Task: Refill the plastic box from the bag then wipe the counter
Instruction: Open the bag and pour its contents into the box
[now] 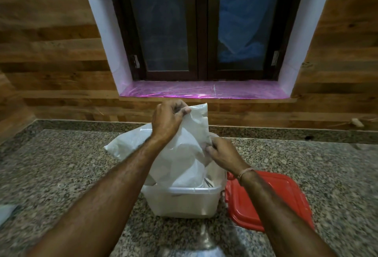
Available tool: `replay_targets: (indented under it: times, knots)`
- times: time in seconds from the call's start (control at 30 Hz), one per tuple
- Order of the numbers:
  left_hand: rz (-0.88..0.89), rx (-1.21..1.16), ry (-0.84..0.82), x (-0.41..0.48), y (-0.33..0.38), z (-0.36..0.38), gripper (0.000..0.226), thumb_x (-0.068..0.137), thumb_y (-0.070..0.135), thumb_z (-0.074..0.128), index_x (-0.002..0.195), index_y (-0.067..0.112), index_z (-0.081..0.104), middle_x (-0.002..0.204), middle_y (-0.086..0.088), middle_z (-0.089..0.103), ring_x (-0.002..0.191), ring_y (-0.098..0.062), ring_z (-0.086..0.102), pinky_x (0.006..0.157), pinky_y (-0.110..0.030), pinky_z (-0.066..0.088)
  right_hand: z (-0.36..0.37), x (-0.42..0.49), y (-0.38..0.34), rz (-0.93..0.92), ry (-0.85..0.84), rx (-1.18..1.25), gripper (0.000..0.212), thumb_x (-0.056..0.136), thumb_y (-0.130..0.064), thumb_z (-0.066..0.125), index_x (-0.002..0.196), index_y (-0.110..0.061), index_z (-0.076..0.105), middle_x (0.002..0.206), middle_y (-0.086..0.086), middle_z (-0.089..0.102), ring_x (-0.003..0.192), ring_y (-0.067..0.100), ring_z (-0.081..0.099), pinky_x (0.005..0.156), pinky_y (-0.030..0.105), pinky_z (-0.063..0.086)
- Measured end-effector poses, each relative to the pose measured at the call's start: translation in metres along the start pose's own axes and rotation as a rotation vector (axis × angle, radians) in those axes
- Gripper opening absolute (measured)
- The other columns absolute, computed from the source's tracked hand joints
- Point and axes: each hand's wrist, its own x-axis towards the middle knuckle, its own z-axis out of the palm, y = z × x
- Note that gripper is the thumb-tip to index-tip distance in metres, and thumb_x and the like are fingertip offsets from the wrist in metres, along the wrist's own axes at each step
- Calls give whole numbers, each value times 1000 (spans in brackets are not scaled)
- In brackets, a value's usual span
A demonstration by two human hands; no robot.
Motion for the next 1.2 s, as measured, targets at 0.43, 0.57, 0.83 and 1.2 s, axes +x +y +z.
replay_targets:
  times: [0.43,0.57,0.83,1.2]
  knots:
    - [13,0,-168,-4,13,-2,14,87,35,76,81,23,77,75,12,73,71,-4,69,66,-35,61,-13,8,-19,-40,161,695,33,101,-24,68,134,-22,65,128,-2,73,112,12,72,88,31,62]
    - [24,-34,-206,-4,8,-13,19,91,41,71,85,23,77,80,11,75,77,-2,69,74,-39,60,-20,28,-27,44,262,793,12,99,-12,69,102,-2,74,95,10,77,83,16,70,72,31,57]
    - [-203,260,-273,-38,-92,-102,59,78,77,51,101,26,68,96,6,73,86,-18,70,79,-48,60,-27,38,-16,201,267,955,6,99,-7,66,97,-7,71,81,-2,75,71,10,68,63,22,59]
    - [1,267,-55,-41,-51,-83,26,77,44,78,78,20,68,77,10,68,75,-9,62,67,-33,50,-3,66,-88,-305,-77,-294,47,89,-57,69,132,-39,63,141,-10,64,136,15,54,120,62,25]
